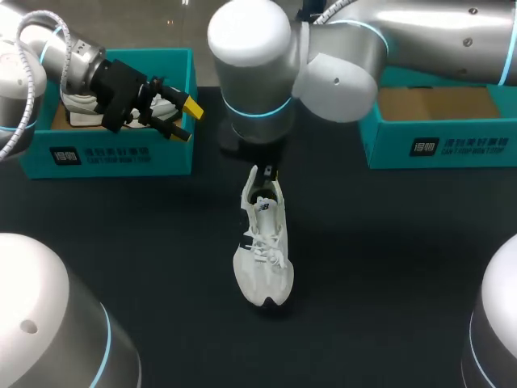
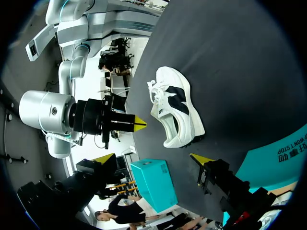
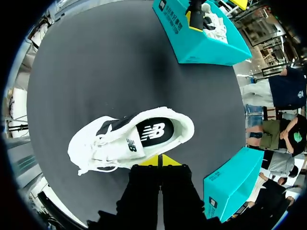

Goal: Take the shoe out of the shoebox, open the shoe tongue, remove and reinsert the insole, then place the shoe into the shoebox

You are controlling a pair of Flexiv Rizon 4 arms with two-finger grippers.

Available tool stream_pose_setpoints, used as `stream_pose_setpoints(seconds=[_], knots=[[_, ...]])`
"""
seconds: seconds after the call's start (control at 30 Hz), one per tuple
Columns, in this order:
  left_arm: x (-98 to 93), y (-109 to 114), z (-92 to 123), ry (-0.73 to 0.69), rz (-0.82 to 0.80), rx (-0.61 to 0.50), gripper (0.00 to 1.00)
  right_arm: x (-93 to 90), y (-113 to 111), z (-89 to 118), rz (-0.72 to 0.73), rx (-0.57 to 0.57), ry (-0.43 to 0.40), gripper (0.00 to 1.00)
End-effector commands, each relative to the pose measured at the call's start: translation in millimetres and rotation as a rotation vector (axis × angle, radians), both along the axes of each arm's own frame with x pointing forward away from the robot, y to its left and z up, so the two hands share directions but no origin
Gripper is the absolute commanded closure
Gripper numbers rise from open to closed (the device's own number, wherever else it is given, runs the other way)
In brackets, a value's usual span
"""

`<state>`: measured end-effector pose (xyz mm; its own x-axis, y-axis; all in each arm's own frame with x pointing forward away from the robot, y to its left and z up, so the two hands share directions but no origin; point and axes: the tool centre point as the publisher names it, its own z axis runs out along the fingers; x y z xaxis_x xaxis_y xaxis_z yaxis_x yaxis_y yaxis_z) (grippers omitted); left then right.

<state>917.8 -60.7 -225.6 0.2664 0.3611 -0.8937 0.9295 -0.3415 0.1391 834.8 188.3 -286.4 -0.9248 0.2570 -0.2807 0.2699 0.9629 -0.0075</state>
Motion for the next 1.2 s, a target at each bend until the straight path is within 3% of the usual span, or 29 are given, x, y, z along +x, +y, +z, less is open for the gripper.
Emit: stream_pose_setpoints(seconds=[0.03, 0.2, 0.23, 0.27, 0.4, 0.47, 0.5, 0.57, 0.6, 0.77, 1.0, 1.2], knots=[[-0.2, 0.3, 0.0, -0.001, -0.001, 0.001, 0.0, 13.7, -6.8, 0.7, 0.062, 0.009, -0.006, 1.0], [-0.2, 0.3, 0.0, -0.001, -0.001, 0.001, 0.0, 31.7, -4.4, -0.9, 0.135, 0.031, 0.003, 0.98], [-0.2, 0.3, 0.0, -0.001, -0.001, 0.001, 0.0, 34.4, -2.6, -2.2, 0.142, 0.028, 0.006, 0.67], [-0.2, 0.3, 0.0, -0.001, -0.001, 0.001, 0.0, 36.7, -0.8, -3.4, 0.153, 0.021, 0.006, 0.54], [-0.2, 0.3, 0.0, -0.001, -0.001, 0.001, 0.0, 44.6, 6.6, -7.7, 0.158, 0.028, -0.005, 0.52], [-0.2, 0.3, 0.0, -0.001, -0.001, 0.001, 0.0, 48.9, 11.3, -13.6, 0.166, 0.031, -0.003, 0.1], [-0.2, 0.3, 0.0, -0.001, -0.001, 0.001, 0.0, 50.7, 12.7, -15.7, 0.167, 0.031, -0.002, 0.05], [-0.2, 0.3, 0.0, -0.001, -0.001, 0.001, 0.0, 53.7, 14.6, -19.0, 0.17, 0.038, -0.004, 0.17], [-0.2, 0.3, 0.0, -0.001, -0.001, 0.001, 0.0, 55.2, 15.6, -20.5, 0.174, 0.046, -0.006, 0.18], [-0.2, 0.3, 0.0, -0.001, -0.001, 0.001, 0.0, 66.4, 22.4, -29.2, 0.217, 0.048, -0.003, 0.04], [-0.2, 0.3, 0.0, -0.001, -0.001, 0.001, 0.0, 81.4, 18.4, -37.9, 0.268, 0.032, -0.002, 0.11], [-0.2, 0.3, 0.0, -0.001, -0.001, 0.001, 0.0, 87.8, 18.8, -50.6, 0.326, 0.015, 0.022, 0.0]])
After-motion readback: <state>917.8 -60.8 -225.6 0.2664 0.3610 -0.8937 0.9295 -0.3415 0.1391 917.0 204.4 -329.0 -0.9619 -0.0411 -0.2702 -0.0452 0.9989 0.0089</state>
